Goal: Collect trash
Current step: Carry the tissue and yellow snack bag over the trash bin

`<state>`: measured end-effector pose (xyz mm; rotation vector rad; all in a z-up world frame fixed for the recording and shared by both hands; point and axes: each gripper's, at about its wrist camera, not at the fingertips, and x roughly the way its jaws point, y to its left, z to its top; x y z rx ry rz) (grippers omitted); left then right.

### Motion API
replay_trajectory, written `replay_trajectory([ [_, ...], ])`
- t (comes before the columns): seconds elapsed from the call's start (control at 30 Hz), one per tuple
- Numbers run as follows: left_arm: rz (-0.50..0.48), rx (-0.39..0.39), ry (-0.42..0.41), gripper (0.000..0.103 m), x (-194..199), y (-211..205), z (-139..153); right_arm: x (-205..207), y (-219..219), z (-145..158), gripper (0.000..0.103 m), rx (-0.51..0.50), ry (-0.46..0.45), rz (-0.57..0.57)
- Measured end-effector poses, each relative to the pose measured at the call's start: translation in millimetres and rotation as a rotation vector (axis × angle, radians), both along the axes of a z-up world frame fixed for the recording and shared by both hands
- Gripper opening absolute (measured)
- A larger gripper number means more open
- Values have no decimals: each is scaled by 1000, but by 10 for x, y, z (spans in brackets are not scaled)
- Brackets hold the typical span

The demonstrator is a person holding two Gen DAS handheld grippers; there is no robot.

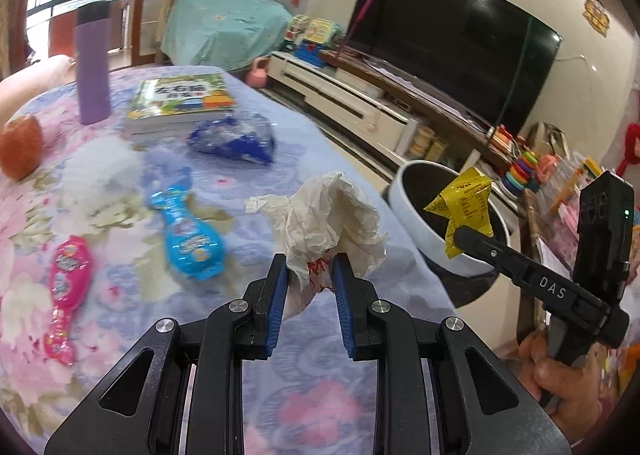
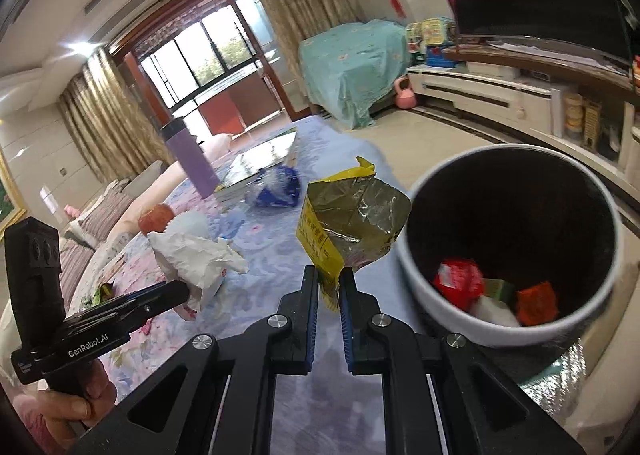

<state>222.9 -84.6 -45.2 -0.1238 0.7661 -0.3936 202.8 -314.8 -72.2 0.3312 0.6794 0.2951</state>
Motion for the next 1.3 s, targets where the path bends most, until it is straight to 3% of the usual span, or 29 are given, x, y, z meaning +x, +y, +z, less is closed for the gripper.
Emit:
replay_trajectory([
  [0.47, -109, -6, -7, 22, 62, -599, 104, -157, -535, 27, 10, -3, 5, -97],
  [1.3, -202, 31, 4, 22, 364, -1331, 145, -37, -928, -1, 10, -50, 68, -130],
])
